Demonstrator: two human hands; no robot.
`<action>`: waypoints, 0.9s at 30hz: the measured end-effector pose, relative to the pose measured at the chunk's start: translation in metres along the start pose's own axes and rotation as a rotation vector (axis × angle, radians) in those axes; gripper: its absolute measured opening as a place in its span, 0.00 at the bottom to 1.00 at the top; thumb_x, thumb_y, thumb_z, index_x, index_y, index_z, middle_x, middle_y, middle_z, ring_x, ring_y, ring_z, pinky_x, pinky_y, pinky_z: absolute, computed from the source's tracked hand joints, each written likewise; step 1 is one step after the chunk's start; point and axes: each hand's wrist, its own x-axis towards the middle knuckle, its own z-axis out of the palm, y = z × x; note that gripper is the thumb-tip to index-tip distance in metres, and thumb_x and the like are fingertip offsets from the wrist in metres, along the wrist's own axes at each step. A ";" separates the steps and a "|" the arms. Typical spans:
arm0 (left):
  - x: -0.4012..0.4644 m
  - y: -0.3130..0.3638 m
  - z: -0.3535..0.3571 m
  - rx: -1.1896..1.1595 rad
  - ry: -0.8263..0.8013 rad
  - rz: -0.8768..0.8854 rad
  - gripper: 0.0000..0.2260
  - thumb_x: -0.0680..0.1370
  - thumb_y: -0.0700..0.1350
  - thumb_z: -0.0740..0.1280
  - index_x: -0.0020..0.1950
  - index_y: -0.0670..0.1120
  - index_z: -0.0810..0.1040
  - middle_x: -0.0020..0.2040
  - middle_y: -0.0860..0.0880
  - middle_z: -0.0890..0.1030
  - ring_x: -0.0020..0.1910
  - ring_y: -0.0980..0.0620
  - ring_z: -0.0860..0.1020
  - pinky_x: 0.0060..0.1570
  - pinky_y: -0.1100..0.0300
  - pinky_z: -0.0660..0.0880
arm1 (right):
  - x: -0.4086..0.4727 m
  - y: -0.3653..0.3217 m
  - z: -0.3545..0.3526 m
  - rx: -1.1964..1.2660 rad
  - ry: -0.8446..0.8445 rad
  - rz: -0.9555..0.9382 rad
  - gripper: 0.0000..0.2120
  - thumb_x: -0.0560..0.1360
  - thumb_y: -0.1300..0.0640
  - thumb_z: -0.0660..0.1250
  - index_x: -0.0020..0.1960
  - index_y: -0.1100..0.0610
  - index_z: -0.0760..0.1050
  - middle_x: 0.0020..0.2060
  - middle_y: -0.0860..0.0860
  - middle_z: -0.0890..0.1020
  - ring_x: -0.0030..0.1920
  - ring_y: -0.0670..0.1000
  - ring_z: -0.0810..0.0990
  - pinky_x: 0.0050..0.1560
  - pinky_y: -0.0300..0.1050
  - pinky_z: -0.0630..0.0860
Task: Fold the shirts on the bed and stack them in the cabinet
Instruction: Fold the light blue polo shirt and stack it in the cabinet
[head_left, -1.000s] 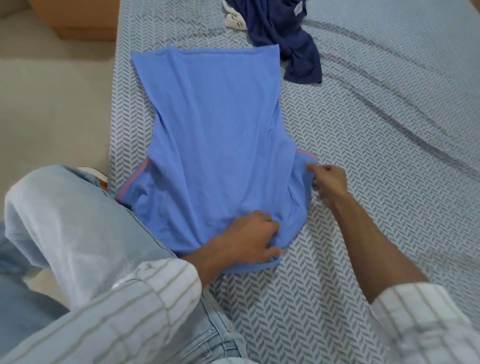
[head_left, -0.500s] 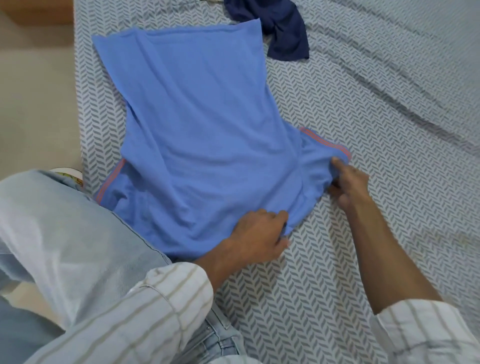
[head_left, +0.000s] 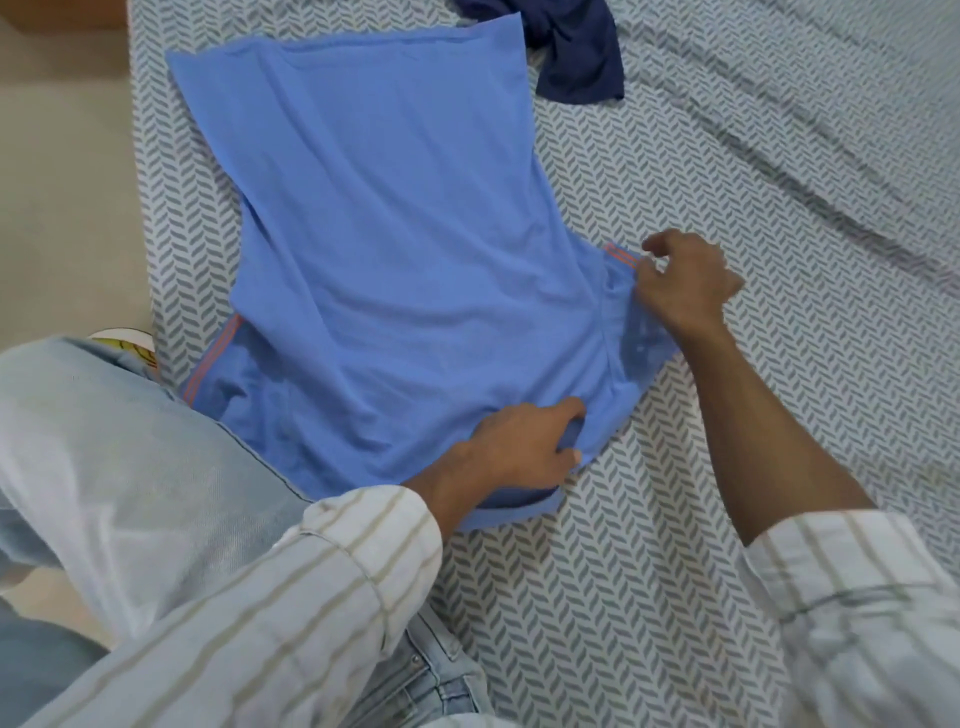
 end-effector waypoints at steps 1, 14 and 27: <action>0.001 0.000 -0.001 -0.036 -0.020 -0.006 0.21 0.79 0.52 0.65 0.70 0.50 0.67 0.49 0.43 0.82 0.51 0.38 0.79 0.40 0.53 0.68 | 0.007 -0.008 0.002 -0.012 -0.087 -0.008 0.14 0.77 0.45 0.65 0.58 0.49 0.79 0.56 0.50 0.82 0.64 0.57 0.75 0.64 0.60 0.63; -0.008 -0.012 0.003 -0.282 -0.042 -0.054 0.17 0.77 0.50 0.64 0.65 0.48 0.73 0.41 0.51 0.77 0.45 0.43 0.79 0.43 0.56 0.71 | 0.019 -0.006 0.019 -0.095 0.008 0.320 0.19 0.77 0.44 0.62 0.60 0.55 0.75 0.58 0.59 0.81 0.64 0.62 0.75 0.70 0.68 0.53; -0.128 -0.144 -0.140 -0.142 0.778 -0.787 0.16 0.71 0.39 0.66 0.59 0.45 0.77 0.58 0.41 0.79 0.60 0.39 0.77 0.60 0.48 0.74 | -0.146 -0.181 0.078 0.325 -0.150 -0.790 0.09 0.72 0.54 0.61 0.45 0.55 0.78 0.38 0.55 0.81 0.40 0.60 0.80 0.41 0.52 0.78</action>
